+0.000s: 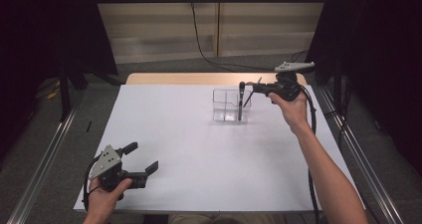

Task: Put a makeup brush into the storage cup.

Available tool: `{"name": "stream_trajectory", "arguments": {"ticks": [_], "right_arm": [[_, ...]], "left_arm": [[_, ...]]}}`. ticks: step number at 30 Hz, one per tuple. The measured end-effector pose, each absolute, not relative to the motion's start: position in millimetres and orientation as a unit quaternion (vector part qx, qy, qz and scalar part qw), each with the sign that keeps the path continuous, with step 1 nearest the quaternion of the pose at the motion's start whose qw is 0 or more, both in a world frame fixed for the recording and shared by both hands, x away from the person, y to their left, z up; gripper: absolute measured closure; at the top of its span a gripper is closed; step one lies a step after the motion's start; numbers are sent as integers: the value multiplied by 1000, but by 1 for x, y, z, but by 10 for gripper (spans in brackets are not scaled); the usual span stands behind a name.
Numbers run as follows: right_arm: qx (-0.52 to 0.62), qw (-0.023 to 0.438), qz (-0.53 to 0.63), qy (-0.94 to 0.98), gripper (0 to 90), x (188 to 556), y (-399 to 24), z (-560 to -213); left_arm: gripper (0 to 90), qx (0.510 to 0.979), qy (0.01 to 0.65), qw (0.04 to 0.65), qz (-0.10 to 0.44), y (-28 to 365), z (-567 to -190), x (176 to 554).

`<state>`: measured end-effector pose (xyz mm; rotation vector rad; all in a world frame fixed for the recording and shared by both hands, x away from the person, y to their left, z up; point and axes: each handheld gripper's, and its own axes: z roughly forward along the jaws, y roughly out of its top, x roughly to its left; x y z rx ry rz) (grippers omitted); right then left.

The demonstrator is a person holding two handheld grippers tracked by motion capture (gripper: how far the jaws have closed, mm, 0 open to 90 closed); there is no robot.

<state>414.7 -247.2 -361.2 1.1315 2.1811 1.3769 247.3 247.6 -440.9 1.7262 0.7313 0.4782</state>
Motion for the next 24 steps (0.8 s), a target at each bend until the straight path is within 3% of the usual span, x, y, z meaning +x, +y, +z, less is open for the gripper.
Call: {"name": "stream_trajectory", "arguments": {"ticks": [24], "right_arm": [[409, 150, 467, 770, 857, 424, -242, -385]], "left_arm": [[40, 736, 312, 564, 206, 249, -441, 248]]}}
